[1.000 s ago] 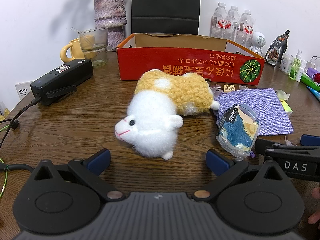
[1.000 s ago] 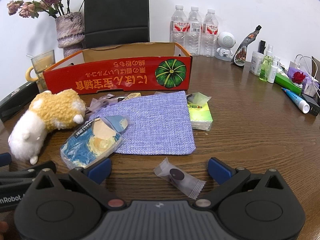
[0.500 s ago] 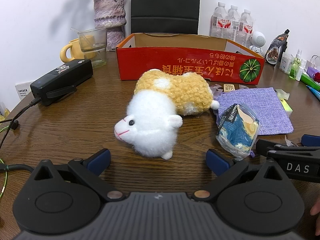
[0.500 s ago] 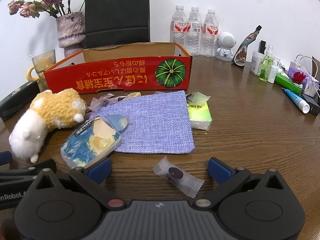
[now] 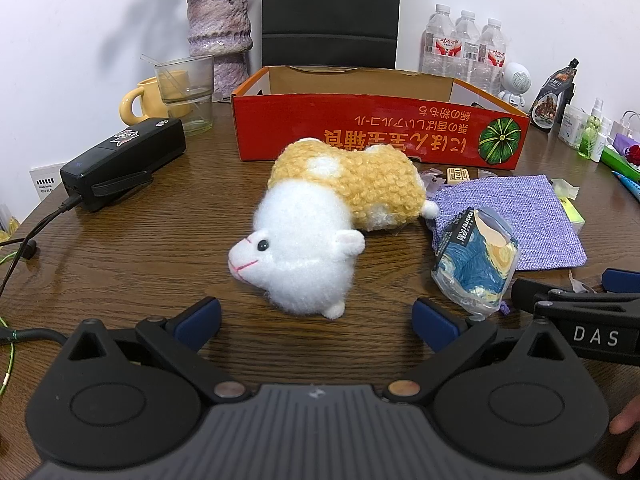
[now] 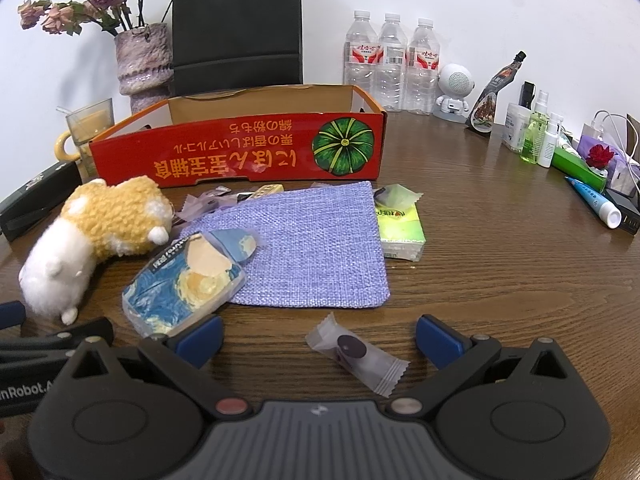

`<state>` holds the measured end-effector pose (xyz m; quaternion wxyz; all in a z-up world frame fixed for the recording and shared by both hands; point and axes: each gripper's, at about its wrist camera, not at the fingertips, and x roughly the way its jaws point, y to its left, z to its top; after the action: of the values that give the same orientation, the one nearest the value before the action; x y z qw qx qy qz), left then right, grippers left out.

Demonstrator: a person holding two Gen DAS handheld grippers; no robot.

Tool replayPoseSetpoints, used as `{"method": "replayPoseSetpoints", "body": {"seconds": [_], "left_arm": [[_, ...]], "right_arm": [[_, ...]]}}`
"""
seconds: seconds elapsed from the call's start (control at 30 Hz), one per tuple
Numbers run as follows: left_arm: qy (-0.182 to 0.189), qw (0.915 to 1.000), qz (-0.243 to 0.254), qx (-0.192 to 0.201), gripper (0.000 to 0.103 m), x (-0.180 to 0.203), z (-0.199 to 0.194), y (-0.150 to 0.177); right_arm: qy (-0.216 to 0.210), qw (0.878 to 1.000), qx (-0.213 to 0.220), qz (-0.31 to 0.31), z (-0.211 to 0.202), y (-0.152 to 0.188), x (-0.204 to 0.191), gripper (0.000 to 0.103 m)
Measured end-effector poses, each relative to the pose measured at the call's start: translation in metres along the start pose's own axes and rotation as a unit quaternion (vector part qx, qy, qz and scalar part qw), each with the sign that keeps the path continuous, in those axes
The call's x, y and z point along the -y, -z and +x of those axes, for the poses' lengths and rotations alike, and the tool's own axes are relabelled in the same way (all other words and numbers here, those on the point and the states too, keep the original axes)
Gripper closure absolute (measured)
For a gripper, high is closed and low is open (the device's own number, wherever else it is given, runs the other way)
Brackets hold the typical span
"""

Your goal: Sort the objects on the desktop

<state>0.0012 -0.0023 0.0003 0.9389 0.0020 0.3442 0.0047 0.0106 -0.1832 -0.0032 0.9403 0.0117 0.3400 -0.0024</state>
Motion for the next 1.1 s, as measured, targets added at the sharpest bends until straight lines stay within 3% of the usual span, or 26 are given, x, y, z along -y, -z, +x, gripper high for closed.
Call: {"method": "replayPoseSetpoints", "body": {"seconds": [0.2,0.33,0.43,0.53,0.6,0.7,0.77,0.8,0.83,0.87,0.9,0.97,1.07,1.1], "left_arm": [[0.001,1.0,-0.001,0.001,0.0,0.0,0.0,0.0],[0.027,0.9994,-0.02,0.009,0.0,-0.008,-0.013,-0.002],[0.08,0.9949,-0.03,0.054,0.0,-0.02,-0.037,-0.013],[0.067,0.9935,0.0,0.092,0.0,-0.022,-0.036,-0.03],[0.057,0.9953,0.005,0.078,0.0,-0.023,-0.019,-0.041],[0.067,0.9967,0.0,0.046,0.0,-0.027,0.005,-0.051],[0.079,0.9966,-0.002,0.022,0.01,-0.029,0.015,-0.053],[0.082,0.9965,0.0,0.016,0.021,-0.03,0.019,-0.052],[0.081,0.9967,0.005,0.005,0.038,-0.029,0.022,-0.051],[0.078,0.9969,0.01,-0.005,0.047,-0.029,0.025,-0.049],[0.074,0.9972,0.012,-0.006,0.05,-0.029,0.025,-0.047],[0.072,0.9972,0.015,-0.006,0.052,-0.029,0.025,-0.043],[0.072,0.9972,0.012,0.013,0.054,-0.031,0.014,-0.043],[0.07,0.9973,0.012,0.022,0.054,-0.031,0.009,-0.043]], "right_arm": [[0.002,1.0,0.0,0.001,0.0,0.0,-0.001,0.0],[-0.013,1.0,-0.012,-0.011,-0.003,-0.001,0.0,0.0],[-0.057,0.998,-0.005,-0.019,-0.019,-0.006,0.01,0.001],[-0.087,0.996,0.031,0.005,-0.031,-0.022,0.024,0.002],[-0.099,0.994,0.044,-0.004,-0.028,-0.032,0.025,0.004],[-0.107,0.994,0.019,-0.03,-0.012,-0.041,0.013,0.018],[-0.125,0.991,0.005,-0.035,-0.003,-0.04,0.002,0.019],[-0.132,0.99,-0.002,-0.039,0.0,-0.04,-0.005,0.019],[-0.138,0.989,-0.008,-0.043,0.003,-0.039,-0.012,0.02],[-0.139,0.989,-0.012,-0.046,0.006,-0.039,-0.018,0.021],[-0.138,0.989,-0.017,-0.049,0.008,-0.038,-0.024,0.021],[-0.134,0.989,-0.026,-0.057,0.013,-0.035,-0.034,0.029],[-0.14,0.988,-0.024,-0.069,0.015,-0.032,-0.039,0.052],[-0.147,0.987,-0.021,-0.067,0.013,-0.032,-0.038,0.069]]}}
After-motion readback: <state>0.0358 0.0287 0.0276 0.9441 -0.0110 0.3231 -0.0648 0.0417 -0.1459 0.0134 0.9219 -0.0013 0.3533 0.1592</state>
